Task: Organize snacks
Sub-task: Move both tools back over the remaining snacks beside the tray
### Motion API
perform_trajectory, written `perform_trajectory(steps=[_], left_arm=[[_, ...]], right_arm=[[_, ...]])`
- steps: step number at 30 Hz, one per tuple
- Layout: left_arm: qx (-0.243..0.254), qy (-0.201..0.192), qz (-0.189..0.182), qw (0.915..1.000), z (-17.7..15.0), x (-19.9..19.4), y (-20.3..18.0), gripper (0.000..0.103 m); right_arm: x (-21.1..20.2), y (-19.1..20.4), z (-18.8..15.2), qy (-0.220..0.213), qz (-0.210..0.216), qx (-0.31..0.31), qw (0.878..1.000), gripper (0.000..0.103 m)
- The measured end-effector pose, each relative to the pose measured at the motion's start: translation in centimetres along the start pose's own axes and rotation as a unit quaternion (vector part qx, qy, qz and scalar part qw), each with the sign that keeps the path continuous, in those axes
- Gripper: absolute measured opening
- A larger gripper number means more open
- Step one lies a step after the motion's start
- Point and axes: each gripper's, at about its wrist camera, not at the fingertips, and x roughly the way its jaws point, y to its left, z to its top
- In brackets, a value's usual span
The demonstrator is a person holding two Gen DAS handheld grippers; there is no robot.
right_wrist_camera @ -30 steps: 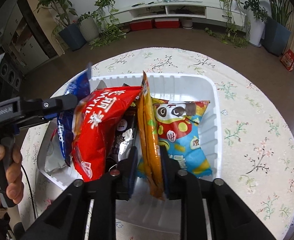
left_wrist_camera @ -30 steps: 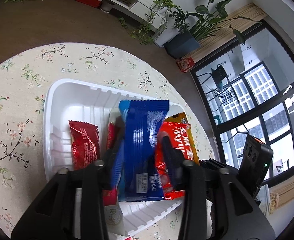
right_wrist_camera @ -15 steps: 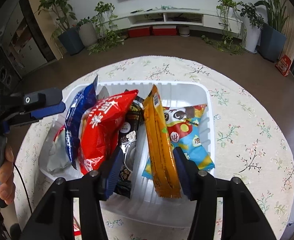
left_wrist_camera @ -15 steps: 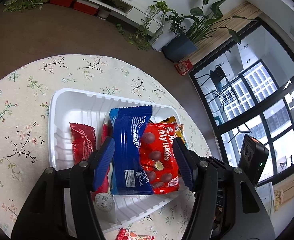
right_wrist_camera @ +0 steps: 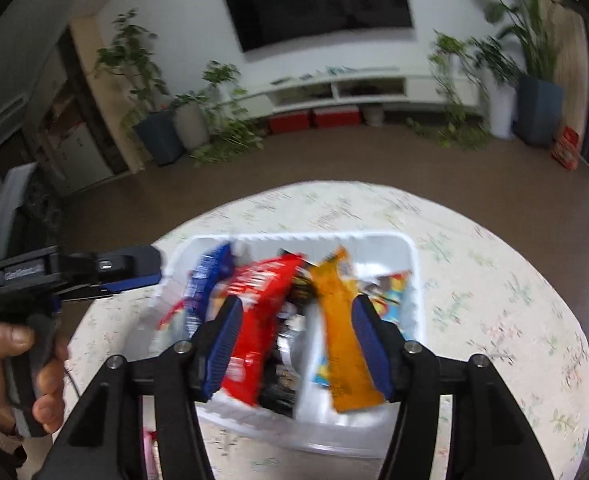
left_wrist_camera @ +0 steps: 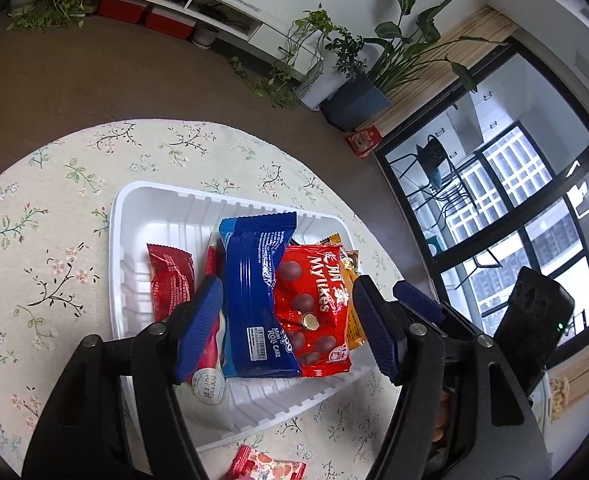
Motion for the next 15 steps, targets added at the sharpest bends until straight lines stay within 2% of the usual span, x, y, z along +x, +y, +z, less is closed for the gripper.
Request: perform_trajectory(steps=[2,4,7,10,12,14,15], left_arm=[[0.001,-0.003,-0.001,1.0000,-0.1,-0.5,-0.1,0.066],[0.003,-0.006,-0.002,1.0000,-0.4,-1.2,-0.3,0.066],[0.010,-0.008,-0.004,0.9999,-1.1,-2.6,-0.6,0.067],[0.025,-0.008,0.003,0.9996,-2.0,-4.1,-1.1,0.074],[0.030,-0.009,0.007,0.9995,-2.8,-5.2,-1.2,0.077],[0.034,-0.012,0.013,0.9993,-3.8,-6.4,-1.3,0.089],[0.038,-0.018,0.020,0.9989,-4.5,-7.3,-1.4,0.093]], right_arm=[[0.4,1.4,0.1,0.008,0.009,-0.023,1.000,0.048],[0.8,2.3,0.1,0.013,0.007,-0.034,0.999,0.048],[0.6,2.4,-0.2,0.014,0.012,-0.018,1.000,0.047],[-0.2,2.6,-0.8,0.017,0.018,-0.021,0.999,0.048],[-0.8,2.7,-1.6,0.022,0.022,-0.022,0.999,0.055],[-2.0,2.7,-2.6,0.018,0.024,-0.023,0.999,0.069],[-2.5,2.6,-3.1,0.015,0.025,-0.022,0.999,0.070]])
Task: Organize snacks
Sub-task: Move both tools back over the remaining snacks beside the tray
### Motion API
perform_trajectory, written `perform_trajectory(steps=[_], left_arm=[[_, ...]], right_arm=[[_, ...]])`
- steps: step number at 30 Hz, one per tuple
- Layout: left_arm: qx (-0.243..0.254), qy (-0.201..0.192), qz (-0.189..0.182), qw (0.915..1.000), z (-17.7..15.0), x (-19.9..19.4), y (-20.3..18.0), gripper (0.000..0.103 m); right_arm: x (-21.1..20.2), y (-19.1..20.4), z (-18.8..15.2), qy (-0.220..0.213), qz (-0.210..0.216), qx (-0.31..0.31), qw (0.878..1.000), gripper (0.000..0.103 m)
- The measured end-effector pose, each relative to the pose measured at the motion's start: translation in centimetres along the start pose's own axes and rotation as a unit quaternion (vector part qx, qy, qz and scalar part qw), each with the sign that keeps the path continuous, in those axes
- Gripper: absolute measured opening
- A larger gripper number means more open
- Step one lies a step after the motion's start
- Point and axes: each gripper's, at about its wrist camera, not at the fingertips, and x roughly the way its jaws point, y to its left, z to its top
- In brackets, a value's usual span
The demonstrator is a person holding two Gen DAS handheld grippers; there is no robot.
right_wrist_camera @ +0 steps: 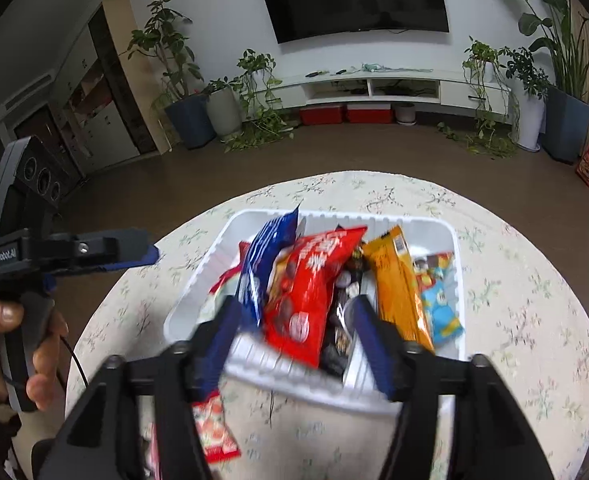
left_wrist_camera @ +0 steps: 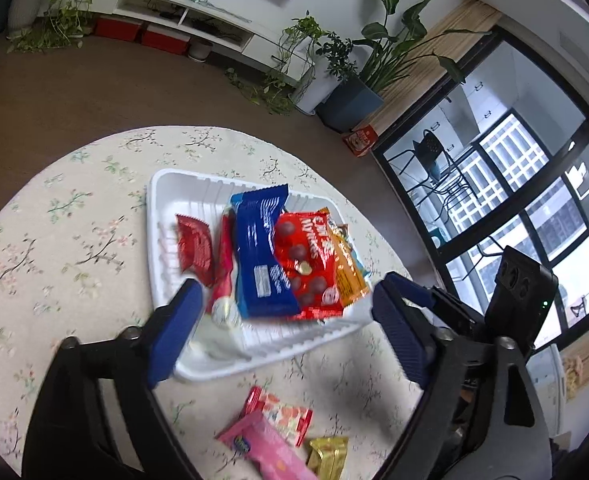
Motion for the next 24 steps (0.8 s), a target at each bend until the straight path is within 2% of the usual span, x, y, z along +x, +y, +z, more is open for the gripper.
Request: perform_trajectory(steps=[1,5,12,14,16,19,24], left_arm=[[0.004,-0.009,0.006,0.9999,-0.6,-0.8,-0.1,0.096],[0.025,-0.040,0.027,0.9985,-3.0,-4.1,-0.5,0.101],[0.042,-0.064,0.054,0.9956,-9.9,-8.2,-0.6,0.101],[0.039,-0.043,0.059,0.9966,-12.0,-8.2,-0.3,0.102],[0.041,-0.004,0.068,0.9968,-13.9,-8.0,0.2,0.101],[0.065,0.033,0.089,0.9934,-16.2,-7.8,0.3,0.101],[0.105,0.061,0.100,0.9876,-18.9,-6.9,-0.8,0.101]], right_arm=[[-0.7,0.0,-0.6,-0.003,0.001,0.004,1.000,0.071],[-2.8,-0.1,-3.1,0.000,0.008,0.022,1.000,0.073],[-5.4,1.1,-9.3,0.024,0.003,0.044,0.999,0.073],[-5.9,1.9,-11.1,0.035,0.011,0.048,0.998,0.073],[-6.1,2.4,-12.4,0.043,0.019,0.052,0.998,0.073],[-6.4,3.2,-14.1,0.050,0.025,0.059,0.997,0.073],[-6.0,4.0,-16.0,0.068,0.037,0.080,0.994,0.073]])
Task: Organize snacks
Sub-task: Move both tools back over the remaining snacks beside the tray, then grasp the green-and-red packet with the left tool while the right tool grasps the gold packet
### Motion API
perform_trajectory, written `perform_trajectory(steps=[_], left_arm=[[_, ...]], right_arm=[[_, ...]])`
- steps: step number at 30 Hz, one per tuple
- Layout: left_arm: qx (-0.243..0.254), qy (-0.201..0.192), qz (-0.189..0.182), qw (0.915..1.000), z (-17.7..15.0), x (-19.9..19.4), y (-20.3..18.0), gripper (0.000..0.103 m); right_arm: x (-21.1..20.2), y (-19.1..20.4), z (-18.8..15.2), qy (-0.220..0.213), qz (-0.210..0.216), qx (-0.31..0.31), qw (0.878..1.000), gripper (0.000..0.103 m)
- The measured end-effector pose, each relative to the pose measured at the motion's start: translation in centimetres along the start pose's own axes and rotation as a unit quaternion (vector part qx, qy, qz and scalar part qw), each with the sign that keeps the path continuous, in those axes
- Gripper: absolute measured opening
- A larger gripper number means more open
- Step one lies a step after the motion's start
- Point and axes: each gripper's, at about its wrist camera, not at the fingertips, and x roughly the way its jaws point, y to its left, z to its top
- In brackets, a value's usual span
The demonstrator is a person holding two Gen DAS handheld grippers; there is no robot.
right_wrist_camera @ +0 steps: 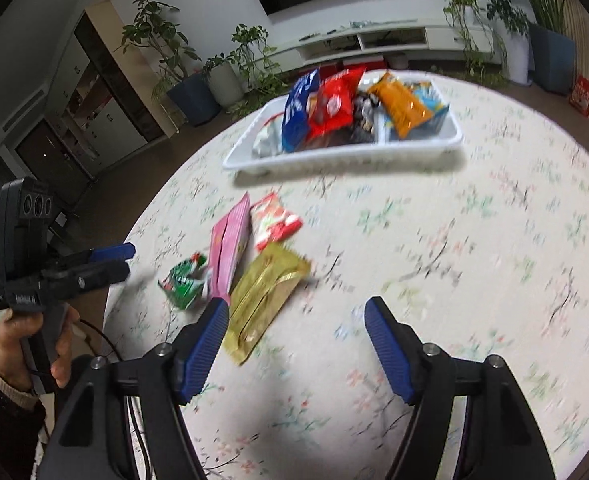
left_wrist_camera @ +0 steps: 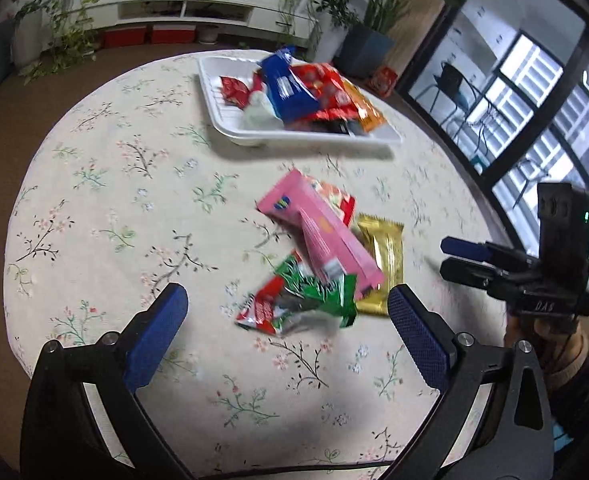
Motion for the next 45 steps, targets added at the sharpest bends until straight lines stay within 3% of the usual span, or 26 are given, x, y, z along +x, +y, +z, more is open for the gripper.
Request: perform_trajectory(steps=[7,11,14,19,23,30,33,35,37,45], left_arm=[[0.041,0.016,0.005,0.9990,-0.5,1.5,-1.4,0.101],[0.033,0.019,0.004,0.9992,0.3,1.9,-1.0,0.101],[0.056,0.019,0.013,0.9981,1.0,2.1,-1.6,0.101],[0.118,0.045,0.033,0.9914,0.9,3.4,-2.1,0.101],[0.138,0.056,0.014,0.9887,0.9,4.0,-1.8,0.101],[0.178,0.082,0.018,0.9804,1.1,5.0,-1.9,0.099],[0.196,0.095,0.016,0.9759,1.1,5.5,-2.1,0.091],[0.200,0.105,0.015,0.9740,1.2,5.9,-2.1,0.076],[0.199,0.110,0.017,0.9736,1.3,6.2,-1.9,0.068],[0.196,0.113,0.020,0.9738,1.5,6.3,-1.8,0.064]], right_arm=[[0.3,1.0,-0.3,0.001,-0.002,0.005,1.000,0.073],[0.8,0.8,0.1,0.007,-0.007,0.022,1.000,0.072],[1.2,0.9,0.6,0.018,-0.004,0.033,0.999,0.070],[1.8,1.8,1.7,0.030,-0.011,0.026,0.999,0.067],[3.2,2.2,2.1,0.056,-0.031,0.025,0.998,0.057],[4.8,3.2,2.5,0.072,-0.053,0.022,0.996,0.055],[5.6,3.4,2.5,0.079,-0.064,0.021,0.995,0.055],[5.9,3.5,2.5,0.080,-0.073,0.014,0.994,0.054],[6.2,3.7,2.6,0.080,-0.082,0.006,0.993,0.054],[6.4,3.8,2.8,0.085,-0.087,-0.015,0.992,0.047]])
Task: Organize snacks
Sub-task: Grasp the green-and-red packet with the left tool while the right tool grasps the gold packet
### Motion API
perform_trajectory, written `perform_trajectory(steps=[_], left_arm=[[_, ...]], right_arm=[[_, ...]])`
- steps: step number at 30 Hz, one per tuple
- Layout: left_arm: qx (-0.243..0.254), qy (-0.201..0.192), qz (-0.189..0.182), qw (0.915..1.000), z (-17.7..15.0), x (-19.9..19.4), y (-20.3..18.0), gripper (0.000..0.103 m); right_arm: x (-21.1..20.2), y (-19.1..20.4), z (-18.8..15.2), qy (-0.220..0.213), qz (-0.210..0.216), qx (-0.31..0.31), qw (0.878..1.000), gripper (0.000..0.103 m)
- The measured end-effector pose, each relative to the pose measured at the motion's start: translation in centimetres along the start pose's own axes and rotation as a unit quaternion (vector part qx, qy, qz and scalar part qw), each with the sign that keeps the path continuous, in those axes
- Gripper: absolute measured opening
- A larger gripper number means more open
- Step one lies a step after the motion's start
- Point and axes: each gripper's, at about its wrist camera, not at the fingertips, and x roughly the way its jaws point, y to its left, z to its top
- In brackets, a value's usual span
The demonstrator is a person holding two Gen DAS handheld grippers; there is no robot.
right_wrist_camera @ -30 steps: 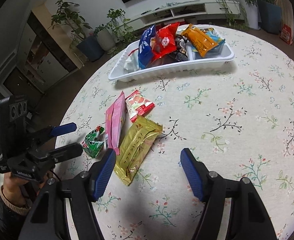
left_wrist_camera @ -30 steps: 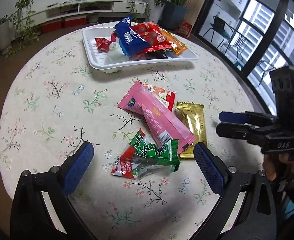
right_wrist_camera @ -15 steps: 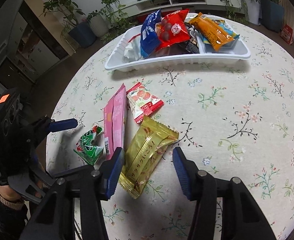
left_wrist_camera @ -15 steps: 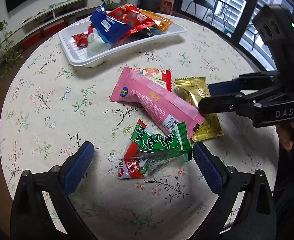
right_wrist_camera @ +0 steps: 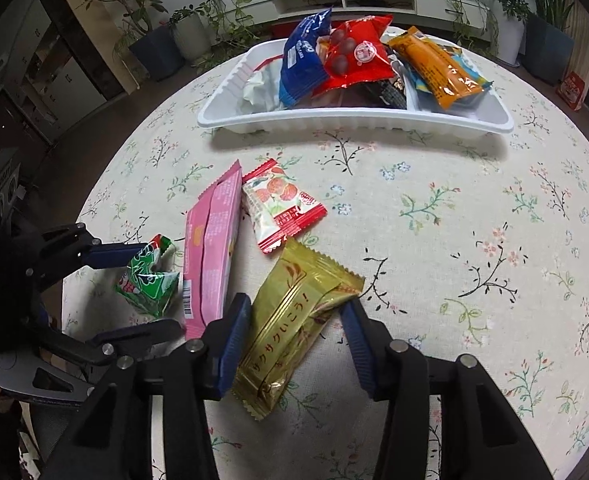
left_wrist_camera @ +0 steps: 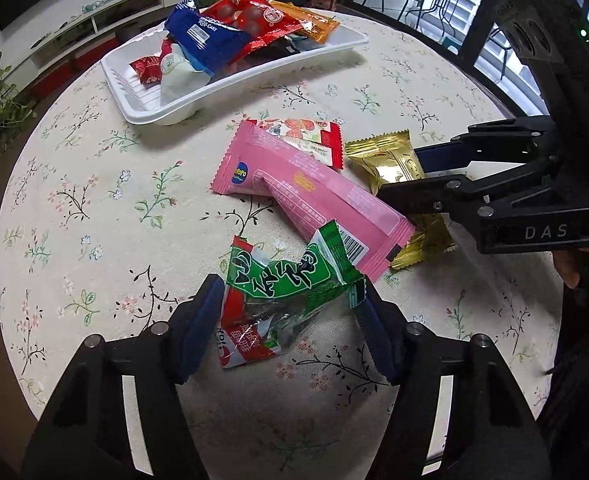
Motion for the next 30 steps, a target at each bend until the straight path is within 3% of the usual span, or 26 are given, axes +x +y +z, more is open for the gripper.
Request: perform_trajectory(steps=[10,14,24,30], left_arm=[[-0.030,0.003,0.000,0.9995,0.6,0.4,0.4,0.063],[-0.043,0.002,0.017,0.9989,0.4,0.2,0.6,0.052],[-0.075,-0.009,0.016,0.9970,0.4,0.1,0.9,0.052],[-0.092,-0.016,0.020,0.9954,0.1,-0.2,1.3,0.047]], right_arm=[[0.7,1.6,0.3,0.012,-0.015,-0.029,0.999,0.044],[0.9,2.0,0.1,0.008,-0.026,-0.049,0.998,0.044],[1.1,2.6,-0.3,0.011,-0.050,-0.082,0.995,0.043],[0.8,2.7,-0.8,0.011,-0.059,-0.106,0.993,0.038]])
